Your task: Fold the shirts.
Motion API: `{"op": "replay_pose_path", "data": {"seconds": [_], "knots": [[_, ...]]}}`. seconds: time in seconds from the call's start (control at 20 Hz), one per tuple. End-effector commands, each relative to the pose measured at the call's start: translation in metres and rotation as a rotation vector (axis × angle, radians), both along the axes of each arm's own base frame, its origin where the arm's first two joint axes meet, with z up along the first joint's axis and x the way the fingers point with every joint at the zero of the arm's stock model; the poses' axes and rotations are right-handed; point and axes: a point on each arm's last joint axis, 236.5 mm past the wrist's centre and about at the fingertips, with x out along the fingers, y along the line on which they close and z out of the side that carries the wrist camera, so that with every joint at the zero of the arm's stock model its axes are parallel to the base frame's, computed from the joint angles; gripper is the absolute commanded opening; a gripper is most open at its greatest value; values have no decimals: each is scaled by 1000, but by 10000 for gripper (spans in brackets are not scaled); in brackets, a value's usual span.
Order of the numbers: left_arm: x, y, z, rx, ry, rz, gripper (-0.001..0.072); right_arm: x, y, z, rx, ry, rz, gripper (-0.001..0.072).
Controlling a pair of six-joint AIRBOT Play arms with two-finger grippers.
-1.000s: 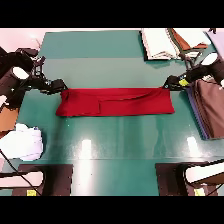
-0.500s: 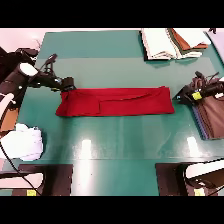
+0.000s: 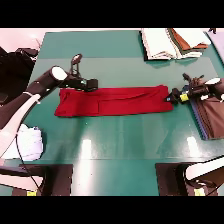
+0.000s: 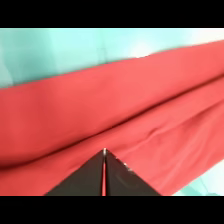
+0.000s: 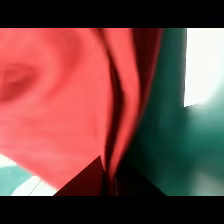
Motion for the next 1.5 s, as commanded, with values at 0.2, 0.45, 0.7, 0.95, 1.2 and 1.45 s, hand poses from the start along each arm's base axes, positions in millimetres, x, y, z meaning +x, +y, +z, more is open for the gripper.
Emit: {"op": "replay_pose_path", "data": {"seconds": [0.2, 0.45, 0.7, 0.95, 1.2, 1.45], "knots": [[4, -85, -45, 2, 53, -124, 25, 28, 65, 167, -49, -351, 159, 21], [-7, -108, -69, 18, 94, -175, 25, 21, 132, 242, -42, -513, 261, 21], [-12, -104, -74, 47, 103, -196, 25, 18, 179, 281, -11, -609, 296, 21], [0, -76, -50, 66, 111, -205, 26, 11, 223, 297, 24, -675, 335, 21], [49, 59, 62, 210, -74, -64, 26, -9, 319, 293, 219, -684, 433, 21], [44, 205, 190, 330, -295, 203, 26, -31, 464, 232, 364, -704, 514, 152]]}}
